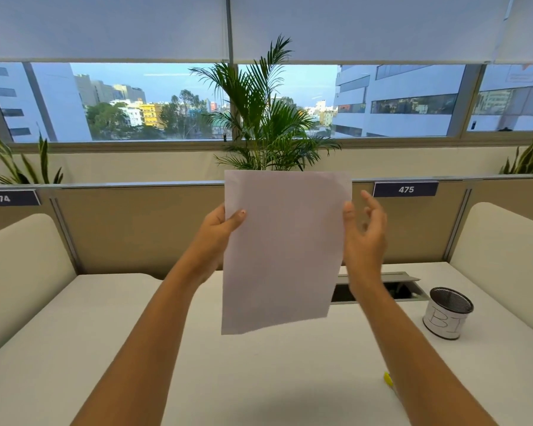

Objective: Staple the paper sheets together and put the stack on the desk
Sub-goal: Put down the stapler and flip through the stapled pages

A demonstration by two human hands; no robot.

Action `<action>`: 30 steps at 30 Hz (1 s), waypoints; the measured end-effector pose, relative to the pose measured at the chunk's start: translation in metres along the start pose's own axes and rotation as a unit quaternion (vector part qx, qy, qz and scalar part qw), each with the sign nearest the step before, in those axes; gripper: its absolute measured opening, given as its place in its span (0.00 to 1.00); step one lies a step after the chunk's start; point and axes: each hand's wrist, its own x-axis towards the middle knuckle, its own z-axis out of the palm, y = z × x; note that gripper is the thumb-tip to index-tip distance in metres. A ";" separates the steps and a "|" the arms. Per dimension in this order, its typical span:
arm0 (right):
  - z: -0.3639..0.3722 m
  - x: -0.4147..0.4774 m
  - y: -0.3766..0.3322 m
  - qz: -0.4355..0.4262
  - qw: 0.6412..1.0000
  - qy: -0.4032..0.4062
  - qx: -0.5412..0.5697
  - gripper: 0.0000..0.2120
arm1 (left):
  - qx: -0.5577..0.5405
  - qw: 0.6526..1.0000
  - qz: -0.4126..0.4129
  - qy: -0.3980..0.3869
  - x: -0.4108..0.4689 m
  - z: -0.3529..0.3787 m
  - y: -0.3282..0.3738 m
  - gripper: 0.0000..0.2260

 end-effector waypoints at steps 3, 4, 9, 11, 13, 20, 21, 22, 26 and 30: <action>-0.009 0.023 -0.003 0.103 0.994 -0.012 0.046 0.22 | -0.013 1.000 -0.007 -0.002 0.001 -0.006 -0.001 0.10; -0.010 0.027 -0.004 0.126 0.988 -0.024 0.080 0.21 | -0.016 1.000 -0.011 -0.002 0.001 -0.007 -0.002 0.10; -0.015 0.031 -0.008 0.164 0.971 -0.053 0.166 0.15 | -0.023 0.999 -0.026 -0.005 0.001 -0.007 -0.009 0.10; -0.014 0.031 -0.008 0.183 0.964 -0.059 0.184 0.13 | -0.028 0.999 -0.031 -0.010 0.000 -0.006 -0.011 0.10; -0.013 0.030 -0.010 0.196 0.959 -0.065 0.196 0.10 | -0.030 0.999 -0.035 -0.009 -0.001 -0.005 -0.013 0.10; -0.012 0.026 -0.013 0.198 0.953 -0.056 0.220 0.03 | -0.018 0.999 -0.029 0.024 -0.001 -0.004 -0.015 0.10; -0.012 0.026 -0.014 0.202 0.951 -0.053 0.227 0.03 | -0.015 0.999 -0.020 0.039 0.001 -0.004 -0.015 0.09; -0.011 0.026 -0.014 0.208 0.948 -0.052 0.235 0.03 | -0.011 0.998 -0.010 0.056 0.002 -0.003 -0.014 0.08; -0.008 0.024 -0.017 0.225 0.940 -0.053 0.251 0.02 | -0.040 0.990 0.008 0.135 0.009 -0.002 -0.013 0.06; -0.004 0.022 -0.021 0.237 0.935 -0.053 0.260 0.01 | -0.066 0.983 -0.005 0.174 0.013 -0.001 -0.014 0.06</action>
